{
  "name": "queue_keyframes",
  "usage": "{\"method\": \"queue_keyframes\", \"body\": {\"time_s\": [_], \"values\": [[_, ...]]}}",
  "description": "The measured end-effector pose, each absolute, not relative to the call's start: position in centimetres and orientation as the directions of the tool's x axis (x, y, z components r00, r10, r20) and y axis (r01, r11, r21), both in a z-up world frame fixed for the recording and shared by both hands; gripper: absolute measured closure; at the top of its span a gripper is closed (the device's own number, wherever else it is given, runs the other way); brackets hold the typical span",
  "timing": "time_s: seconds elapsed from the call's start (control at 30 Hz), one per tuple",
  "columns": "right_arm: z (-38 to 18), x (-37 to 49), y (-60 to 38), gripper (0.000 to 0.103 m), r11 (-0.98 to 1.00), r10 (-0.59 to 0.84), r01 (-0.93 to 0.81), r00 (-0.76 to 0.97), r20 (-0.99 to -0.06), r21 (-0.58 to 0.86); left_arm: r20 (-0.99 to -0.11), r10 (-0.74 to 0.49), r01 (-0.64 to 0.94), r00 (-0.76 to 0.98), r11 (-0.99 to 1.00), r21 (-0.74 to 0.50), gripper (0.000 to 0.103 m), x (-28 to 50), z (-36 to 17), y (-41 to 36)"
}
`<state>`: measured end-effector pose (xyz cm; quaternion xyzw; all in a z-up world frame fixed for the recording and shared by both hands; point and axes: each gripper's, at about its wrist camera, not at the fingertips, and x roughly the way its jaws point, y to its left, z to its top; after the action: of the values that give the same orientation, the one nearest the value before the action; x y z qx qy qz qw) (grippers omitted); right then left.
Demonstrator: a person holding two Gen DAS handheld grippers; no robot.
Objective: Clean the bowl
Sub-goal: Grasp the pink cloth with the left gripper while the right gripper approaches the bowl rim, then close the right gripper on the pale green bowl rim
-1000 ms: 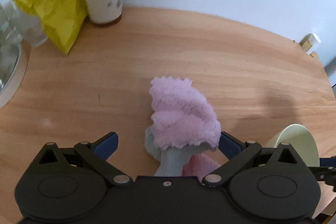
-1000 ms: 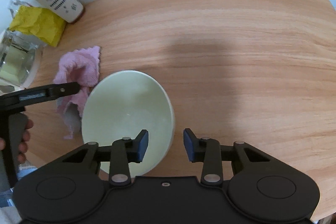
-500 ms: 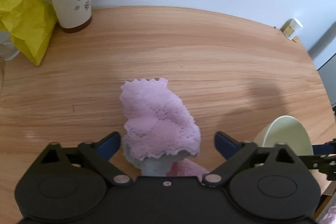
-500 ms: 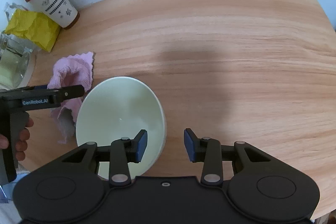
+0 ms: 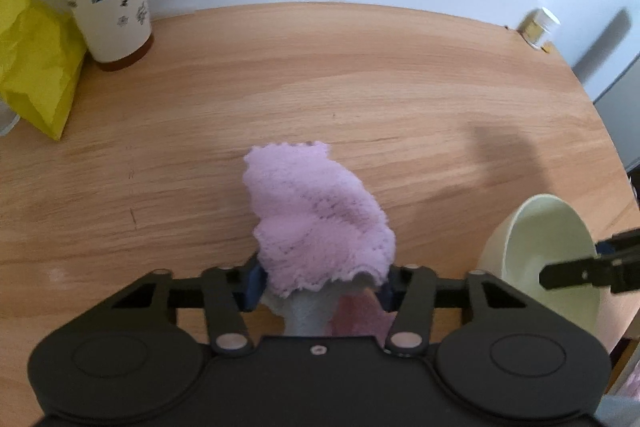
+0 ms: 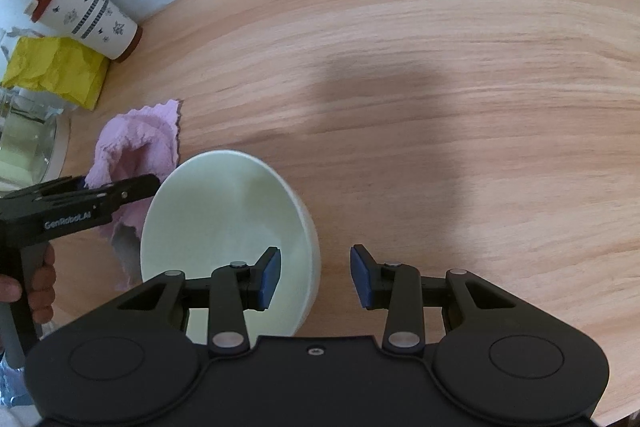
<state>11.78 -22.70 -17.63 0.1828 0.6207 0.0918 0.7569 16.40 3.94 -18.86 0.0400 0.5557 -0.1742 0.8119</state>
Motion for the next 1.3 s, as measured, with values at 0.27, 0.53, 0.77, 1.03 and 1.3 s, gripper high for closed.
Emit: {"method": "queue_keyframes", "body": {"time_s": [0.27, 0.53, 0.77, 1.03, 1.3], "values": [[-18.2, 12.4, -22.8, 0.060, 0.906, 0.379, 0.123, 0.191, -0.905, 0.405, -0.926, -0.230, 0.324, 0.300, 0.937, -0.128, 0.073, 16.7, -19.0, 4.4], [-18.4, 12.6, -22.3, 0.060, 0.912, 0.374, 0.110, 0.178, -0.910, 0.396, -0.926, -0.228, 0.320, 0.300, 0.939, -0.127, 0.076, 16.7, -18.7, 4.8], [-18.5, 12.5, -22.9, 0.061, 0.901, 0.389, 0.126, 0.197, -0.900, 0.416, -0.918, -0.253, 0.298, 0.305, 0.941, -0.161, 0.076, 16.4, -17.8, 5.5], [-19.1, 12.8, -23.2, 0.061, 0.896, 0.390, 0.148, 0.187, -0.902, 0.418, -0.911, -0.281, 0.310, 0.304, 0.933, -0.184, 0.077, 15.6, -16.8, 5.8], [-19.3, 13.3, -23.2, 0.068, 0.907, 0.374, 0.127, 0.192, -0.907, 0.401, -0.906, -0.298, 0.282, 0.302, 0.935, -0.213, 0.076, 14.9, -16.1, 6.3]]}}
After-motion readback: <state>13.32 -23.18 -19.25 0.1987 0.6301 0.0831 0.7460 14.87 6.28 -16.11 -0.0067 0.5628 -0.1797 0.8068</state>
